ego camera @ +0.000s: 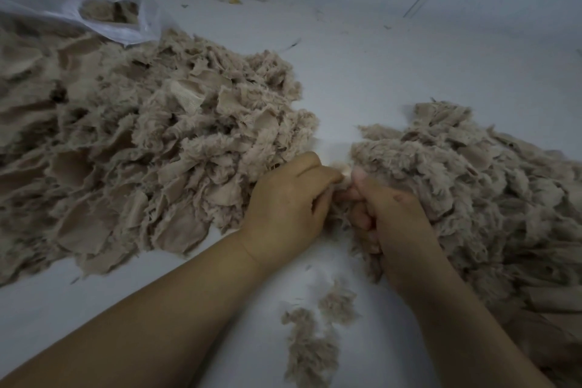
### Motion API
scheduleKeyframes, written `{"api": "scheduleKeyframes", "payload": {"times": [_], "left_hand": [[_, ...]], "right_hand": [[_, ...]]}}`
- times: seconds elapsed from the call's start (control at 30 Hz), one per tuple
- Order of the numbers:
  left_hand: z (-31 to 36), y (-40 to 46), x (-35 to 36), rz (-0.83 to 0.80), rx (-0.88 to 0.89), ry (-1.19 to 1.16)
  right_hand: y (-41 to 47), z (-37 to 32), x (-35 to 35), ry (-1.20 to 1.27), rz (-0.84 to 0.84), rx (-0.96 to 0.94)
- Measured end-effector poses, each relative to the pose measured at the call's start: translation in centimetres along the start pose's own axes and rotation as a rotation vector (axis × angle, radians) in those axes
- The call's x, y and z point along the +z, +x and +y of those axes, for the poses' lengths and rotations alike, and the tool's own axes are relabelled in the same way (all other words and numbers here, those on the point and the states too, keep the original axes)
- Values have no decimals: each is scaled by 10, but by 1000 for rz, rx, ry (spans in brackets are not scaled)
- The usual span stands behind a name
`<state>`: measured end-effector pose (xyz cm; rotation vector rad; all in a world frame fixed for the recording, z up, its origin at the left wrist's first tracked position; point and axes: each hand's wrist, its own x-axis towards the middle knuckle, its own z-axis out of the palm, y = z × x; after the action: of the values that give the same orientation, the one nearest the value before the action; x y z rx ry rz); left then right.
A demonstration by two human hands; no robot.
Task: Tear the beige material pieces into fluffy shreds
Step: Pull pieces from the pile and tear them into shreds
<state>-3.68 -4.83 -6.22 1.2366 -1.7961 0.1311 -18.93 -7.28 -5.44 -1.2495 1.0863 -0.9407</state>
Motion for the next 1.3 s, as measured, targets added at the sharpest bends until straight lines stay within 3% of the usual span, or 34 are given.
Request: {"api": "scheduleKeyframes", "payload": {"times": [0.1,0.23,0.3,0.43,0.53,0.67,0.83,0.93,1.23,1.3], "left_hand": [[0,-1,2,-110,59,-50],[-1,2,1,-46,29,-151],[-1,4,-1,-93,-71,-257],[-3,6,-6,-352,-409,-625],[-6,6,-8,-271,-469,-727],[-8,7,-3,-112,-591,-700],[-4,8,0,-263,-601,-578],[-2,10,0,-219,-691,-650],[2,12,-2,-147,-701,-682],[-1,13,-6,-212,-680,-694]], "right_hand": [[3,2,0,31,8,31],[7,7,-4,87,5,58],[8,8,-5,103,22,82],[8,8,-4,66,69,99],[8,8,-4,71,71,92],[7,9,-4,67,31,82],[6,9,-5,39,6,86],[4,5,-3,35,4,90],[0,-2,0,30,-71,92],[2,-1,0,38,-42,108]]}}
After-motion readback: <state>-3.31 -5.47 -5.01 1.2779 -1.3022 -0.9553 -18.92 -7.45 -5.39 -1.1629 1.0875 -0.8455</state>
